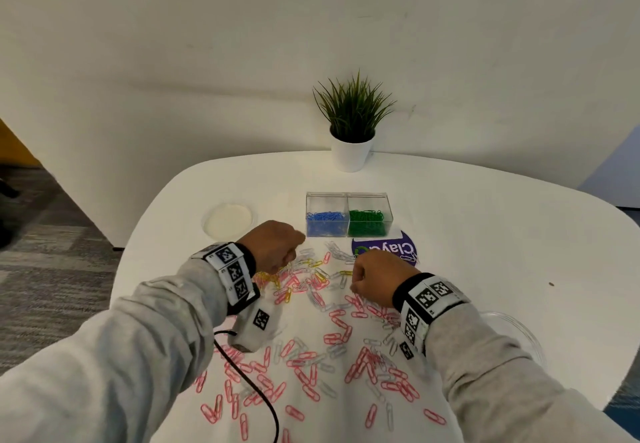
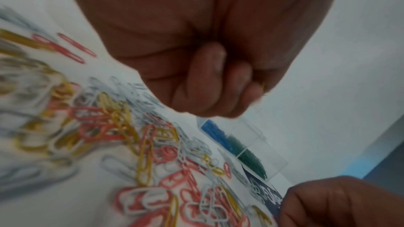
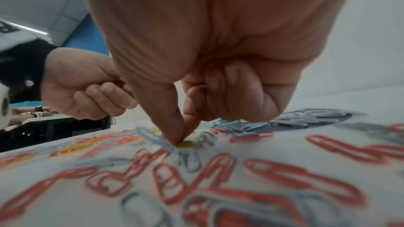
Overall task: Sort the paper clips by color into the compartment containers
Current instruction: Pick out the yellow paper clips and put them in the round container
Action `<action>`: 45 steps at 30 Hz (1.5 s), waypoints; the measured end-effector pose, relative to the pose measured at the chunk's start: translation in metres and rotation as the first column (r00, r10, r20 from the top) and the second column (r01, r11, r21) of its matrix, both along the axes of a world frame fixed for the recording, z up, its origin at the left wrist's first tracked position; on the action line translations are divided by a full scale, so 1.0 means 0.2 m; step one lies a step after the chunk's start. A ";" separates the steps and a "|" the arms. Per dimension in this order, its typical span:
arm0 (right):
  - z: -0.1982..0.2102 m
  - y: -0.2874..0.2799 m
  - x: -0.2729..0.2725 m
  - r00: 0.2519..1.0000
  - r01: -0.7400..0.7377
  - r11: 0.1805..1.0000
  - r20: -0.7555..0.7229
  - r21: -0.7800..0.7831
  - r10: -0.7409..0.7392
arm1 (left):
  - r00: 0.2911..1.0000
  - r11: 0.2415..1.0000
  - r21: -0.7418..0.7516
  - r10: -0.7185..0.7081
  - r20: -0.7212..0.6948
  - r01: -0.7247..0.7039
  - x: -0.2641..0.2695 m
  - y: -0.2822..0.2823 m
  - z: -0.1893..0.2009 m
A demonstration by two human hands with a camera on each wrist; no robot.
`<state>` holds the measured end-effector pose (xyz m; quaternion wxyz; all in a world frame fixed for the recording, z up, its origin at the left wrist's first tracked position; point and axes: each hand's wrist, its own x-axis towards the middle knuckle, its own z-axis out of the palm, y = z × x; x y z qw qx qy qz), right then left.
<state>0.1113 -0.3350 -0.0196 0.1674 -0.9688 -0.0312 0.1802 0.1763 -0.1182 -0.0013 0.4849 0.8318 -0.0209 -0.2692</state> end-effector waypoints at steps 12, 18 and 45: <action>0.05 -0.06 0.01 0.954 0.294 0.844 -0.092 0.448 -0.284 | 0.830 0.810 0.473 -0.500 0.249 0.346 -0.07 -0.05 -0.04; 0.08 -0.05 0.04 0.821 0.503 0.264 -0.359 0.823 -0.444 | 0.661 0.571 0.752 -0.709 0.247 0.331 -0.08 -0.05 -0.04; 0.14 -0.03 -0.12 0.978 0.155 0.982 0.121 0.106 -0.168 | 0.710 0.631 0.722 -0.645 0.284 0.284 -0.07 -0.06 -0.03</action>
